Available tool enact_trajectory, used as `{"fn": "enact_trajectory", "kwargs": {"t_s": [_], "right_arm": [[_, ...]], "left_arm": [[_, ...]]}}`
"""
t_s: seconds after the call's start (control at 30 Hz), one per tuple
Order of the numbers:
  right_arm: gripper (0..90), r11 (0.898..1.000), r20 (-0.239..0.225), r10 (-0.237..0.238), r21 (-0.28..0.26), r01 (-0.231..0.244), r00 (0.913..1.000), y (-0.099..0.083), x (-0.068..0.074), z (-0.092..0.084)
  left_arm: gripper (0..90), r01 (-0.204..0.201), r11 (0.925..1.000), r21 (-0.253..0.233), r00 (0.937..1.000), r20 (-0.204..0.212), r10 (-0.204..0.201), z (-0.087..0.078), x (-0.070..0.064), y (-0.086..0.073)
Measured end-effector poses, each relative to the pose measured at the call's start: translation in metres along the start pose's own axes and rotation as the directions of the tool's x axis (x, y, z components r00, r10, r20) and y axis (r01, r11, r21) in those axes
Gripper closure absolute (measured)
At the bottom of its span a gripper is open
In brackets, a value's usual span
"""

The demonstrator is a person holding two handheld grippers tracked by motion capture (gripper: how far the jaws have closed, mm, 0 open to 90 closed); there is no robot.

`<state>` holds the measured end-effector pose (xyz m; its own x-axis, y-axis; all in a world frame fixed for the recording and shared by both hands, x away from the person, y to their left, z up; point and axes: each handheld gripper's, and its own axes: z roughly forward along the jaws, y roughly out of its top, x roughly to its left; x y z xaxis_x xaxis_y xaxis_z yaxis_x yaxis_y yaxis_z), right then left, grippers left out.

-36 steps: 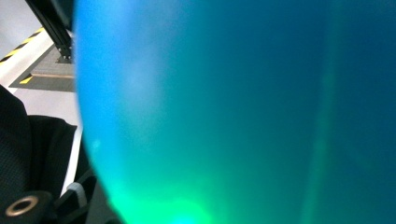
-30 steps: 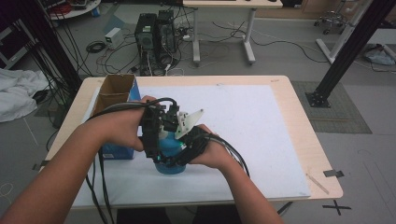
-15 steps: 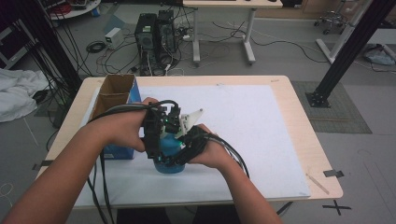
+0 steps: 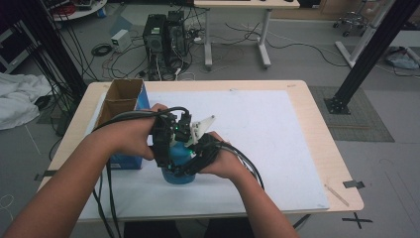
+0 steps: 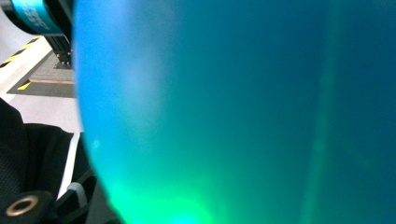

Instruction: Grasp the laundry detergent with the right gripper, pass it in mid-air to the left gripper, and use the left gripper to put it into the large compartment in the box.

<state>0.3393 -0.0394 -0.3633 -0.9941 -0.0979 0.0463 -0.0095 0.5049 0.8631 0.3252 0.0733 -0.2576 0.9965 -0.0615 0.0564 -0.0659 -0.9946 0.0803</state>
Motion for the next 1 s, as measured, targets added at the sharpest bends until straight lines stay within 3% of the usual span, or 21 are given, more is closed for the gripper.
{"fn": "enact_trajectory", "kwargs": {"t_s": [0.3,1.0], "right_arm": [[46.4,1.0,0.0,-0.002,-0.001,0.002,1.0,0.0005,-0.0004,0.0012],[46.5,1.0,0.002,0.004,-0.001,-0.004,1.0,0.001,-0.0006,0.0005]], "left_arm": [[23.0,-0.001,1.0,0.006,0.9999,-0.012,0.001,0.0001,0.0006,-0.0001],[32.9,0.013,0.9998,0.015,0.9997,0.019,-0.013,-0.0008,0.0019,0.003]]}}
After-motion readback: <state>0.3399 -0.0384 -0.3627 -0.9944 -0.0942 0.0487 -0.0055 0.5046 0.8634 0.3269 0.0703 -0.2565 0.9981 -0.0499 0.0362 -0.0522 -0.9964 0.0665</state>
